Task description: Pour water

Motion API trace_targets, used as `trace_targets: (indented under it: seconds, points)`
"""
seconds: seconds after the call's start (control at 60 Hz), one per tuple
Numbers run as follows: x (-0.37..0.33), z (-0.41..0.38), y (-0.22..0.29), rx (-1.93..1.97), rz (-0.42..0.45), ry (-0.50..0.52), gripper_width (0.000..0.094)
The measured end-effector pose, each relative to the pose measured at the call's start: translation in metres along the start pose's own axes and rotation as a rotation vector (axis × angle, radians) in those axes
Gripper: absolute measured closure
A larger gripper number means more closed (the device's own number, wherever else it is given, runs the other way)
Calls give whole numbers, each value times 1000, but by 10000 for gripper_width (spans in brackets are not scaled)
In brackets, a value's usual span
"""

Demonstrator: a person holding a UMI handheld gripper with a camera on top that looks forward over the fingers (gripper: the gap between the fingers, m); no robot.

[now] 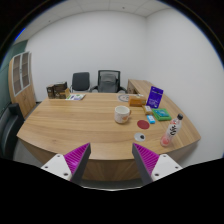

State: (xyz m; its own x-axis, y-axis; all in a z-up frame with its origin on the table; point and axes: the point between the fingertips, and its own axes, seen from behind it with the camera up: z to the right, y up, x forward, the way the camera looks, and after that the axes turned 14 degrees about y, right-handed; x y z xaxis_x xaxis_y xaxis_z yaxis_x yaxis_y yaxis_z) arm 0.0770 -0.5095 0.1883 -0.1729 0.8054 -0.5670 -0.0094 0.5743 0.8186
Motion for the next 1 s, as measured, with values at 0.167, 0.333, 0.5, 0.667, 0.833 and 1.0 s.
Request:
trace_targets:
  seconds: [0.167,0.333,0.5,0.667,0.833,1.0]
  points:
    - [10,113,-41,35,-6,-35,76]
    - [30,231,-65,33,17,-86,80]
    - [64,317,-62,48,69,-88,83]
    - [108,353,-39,8,146,-32,90]
    - [139,359,-22,0,199,-9,277]
    - [146,363,-16,5,240,-12,495]
